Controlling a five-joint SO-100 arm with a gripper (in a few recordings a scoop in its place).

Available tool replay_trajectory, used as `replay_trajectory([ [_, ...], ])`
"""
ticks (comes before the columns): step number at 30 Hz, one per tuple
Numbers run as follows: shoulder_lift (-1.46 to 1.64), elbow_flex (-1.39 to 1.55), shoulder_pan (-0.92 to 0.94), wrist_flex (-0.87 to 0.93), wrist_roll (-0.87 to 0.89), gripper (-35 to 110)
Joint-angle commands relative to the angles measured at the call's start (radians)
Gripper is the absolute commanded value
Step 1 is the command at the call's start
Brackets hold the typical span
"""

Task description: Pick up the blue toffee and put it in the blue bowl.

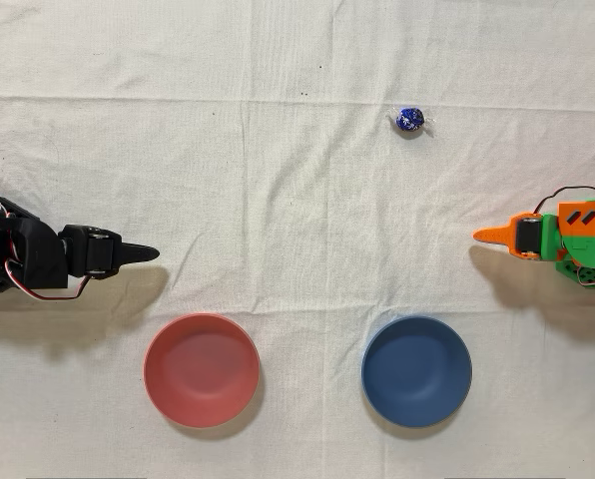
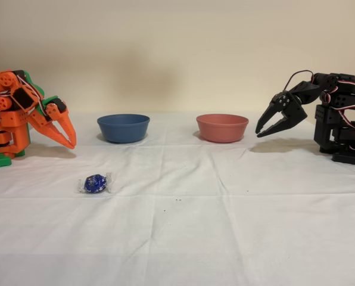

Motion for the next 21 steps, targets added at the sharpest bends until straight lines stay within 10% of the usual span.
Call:
replay_trajectory([
  [1,-0.005,-0.017,0.015,0.005,-0.005,0],
  [21,-0.005,-0.017,-0.028,0.005,-0.032,1],
])
